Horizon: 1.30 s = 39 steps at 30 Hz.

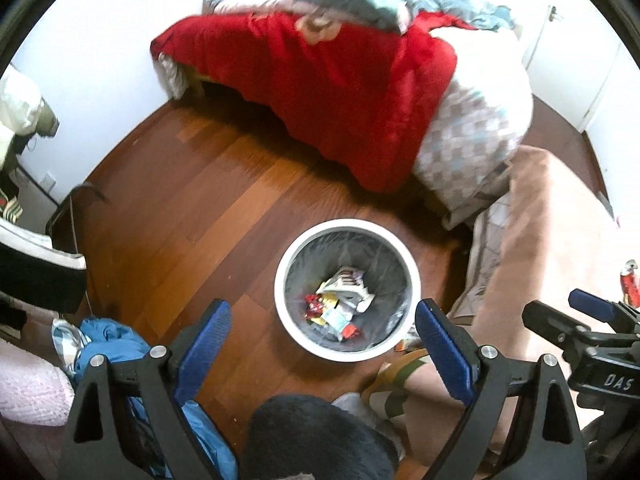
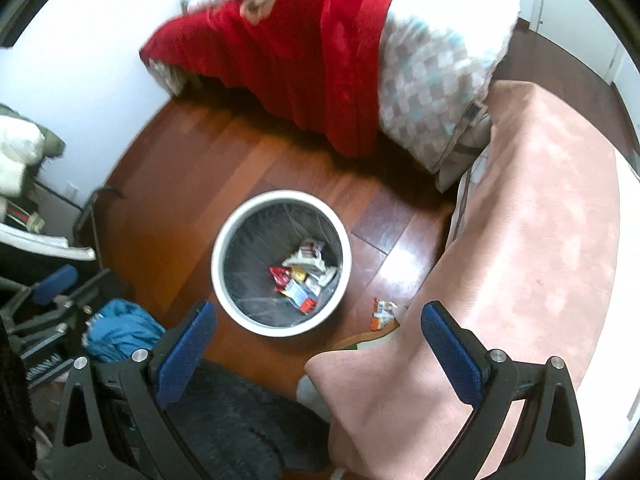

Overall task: Collect trash
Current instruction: 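Move both tools back toward the red cola can on the table, then grasp the red cola can with the right tool while the left tool grasps the bread crust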

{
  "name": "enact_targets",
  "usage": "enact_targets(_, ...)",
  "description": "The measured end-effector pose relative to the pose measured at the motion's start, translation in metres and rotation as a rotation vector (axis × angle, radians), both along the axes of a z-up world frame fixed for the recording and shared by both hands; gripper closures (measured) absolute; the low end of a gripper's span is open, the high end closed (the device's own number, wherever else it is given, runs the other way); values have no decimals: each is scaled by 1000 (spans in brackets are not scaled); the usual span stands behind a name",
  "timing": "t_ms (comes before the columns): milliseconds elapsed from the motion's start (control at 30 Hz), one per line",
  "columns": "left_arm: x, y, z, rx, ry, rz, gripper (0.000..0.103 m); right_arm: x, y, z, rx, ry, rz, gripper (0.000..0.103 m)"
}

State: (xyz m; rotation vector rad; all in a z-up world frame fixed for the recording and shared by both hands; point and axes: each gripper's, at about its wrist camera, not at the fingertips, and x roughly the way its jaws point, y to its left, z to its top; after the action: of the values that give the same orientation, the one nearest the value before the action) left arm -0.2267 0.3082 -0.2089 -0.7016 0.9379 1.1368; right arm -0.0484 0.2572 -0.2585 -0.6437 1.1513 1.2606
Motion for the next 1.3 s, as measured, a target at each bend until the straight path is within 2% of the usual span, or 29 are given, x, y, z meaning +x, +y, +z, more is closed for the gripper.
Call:
enact_targets(233,54,-31,43,83,-12,-70,9,47,-53,59,116,62,-76,0)
enact_targets(400,123,-49,46,96,-39,-140,9,109,-99,81,125,61,-154,0)
enact_targets(533,204,-68,19,59,-39,-219,9,178,-135,74,61,-16,-228,0)
enact_targets(667,290,-85,-26,14,0,-278,9,271,-158,51,-61,-172,-268,0)
enact_targets(800,367,-95,-74,-69,54,-316,9,360,-157,17,-222,-351,-215,0)
enact_targets(833,379,-96,-81,-82,67,-321,9,378,-157,10,-250,-371,-200,0)
enact_targets(967,425,-95,-104,-146,106,-327,9,428,-150,-15,-297,-464,-80,0)
enact_targets(1067,443,-97,-106,-140,124,-346,9,456,-140,-40,-330,-402,-6,0)
enact_targets(1200,459,-99,-103,-113,140,-382,9,477,-130,-66,-351,-288,36,0)
enact_targets(1267,463,-99,-102,-112,140,-391,9,487,-129,-73,-342,-224,4,16)
enact_targets(1300,464,-98,-102,-109,139,-395,9,491,-130,-75,-334,-189,-25,18)
